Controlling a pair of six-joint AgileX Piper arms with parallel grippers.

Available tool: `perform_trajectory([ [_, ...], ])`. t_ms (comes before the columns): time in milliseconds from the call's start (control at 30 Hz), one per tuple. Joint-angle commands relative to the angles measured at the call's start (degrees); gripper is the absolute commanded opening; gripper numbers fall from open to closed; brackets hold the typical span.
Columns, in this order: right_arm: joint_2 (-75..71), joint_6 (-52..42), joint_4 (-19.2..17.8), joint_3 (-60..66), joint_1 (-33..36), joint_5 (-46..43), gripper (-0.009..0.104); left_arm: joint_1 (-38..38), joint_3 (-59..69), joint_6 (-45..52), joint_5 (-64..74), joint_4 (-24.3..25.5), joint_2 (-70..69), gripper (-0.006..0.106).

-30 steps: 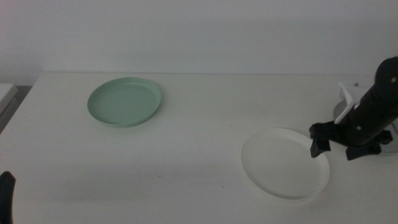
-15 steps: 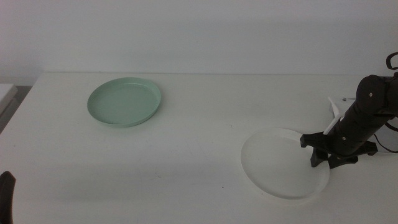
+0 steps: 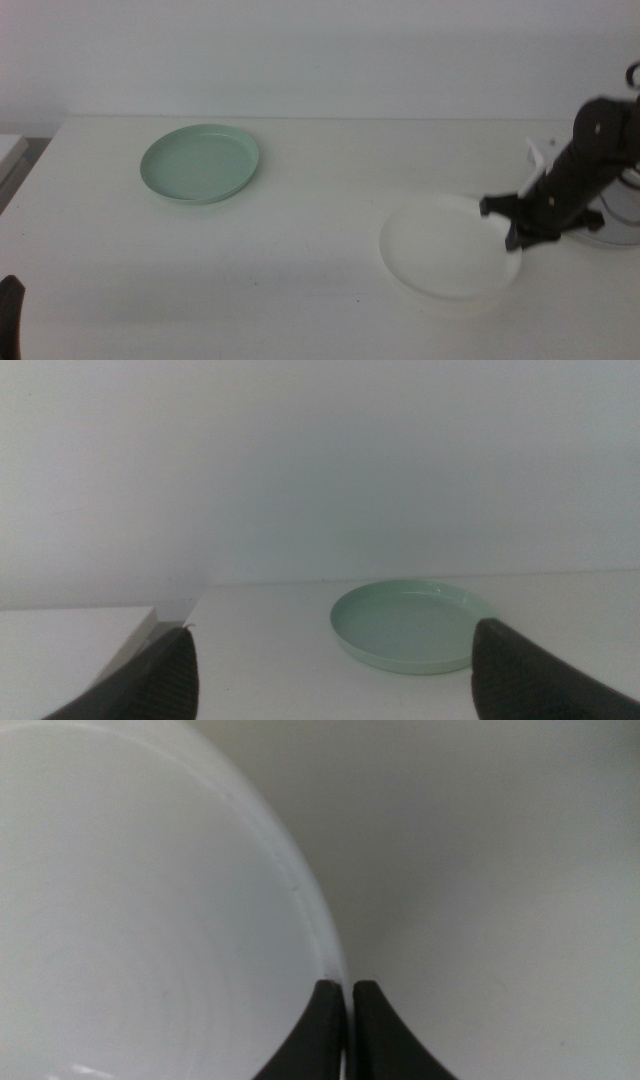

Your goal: Stack the three bowls on top of each other.

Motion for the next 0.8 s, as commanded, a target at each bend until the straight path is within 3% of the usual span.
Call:
perform_trajectory([
  [0, -1.3, 0.3, 0.3, -3.8, 0.1, 3.3, -0.002, -0.1, 0.0, -0.3, -0.8, 0.0, -0.2, 0.094],
  [100, -1.0, 0.2, 3.9, -12.0, 2.1, 6.6, -0.002, -0.1, 0.0, -0.3, -0.8, 0.0, -0.2, 0.094],
  [433, 9.2, 2.8, 4.4, -26.7, 13.3, 8.3, -0.002, -0.1, 0.0, -0.3, -0.8, 0.0, -0.2, 0.094],
  [767, 16.2, 3.1, 5.7, -27.9, 14.4, 8.3, -0.002, -0.1, 0.0, -0.3, -0.8, 0.0, -0.2, 0.094],
])
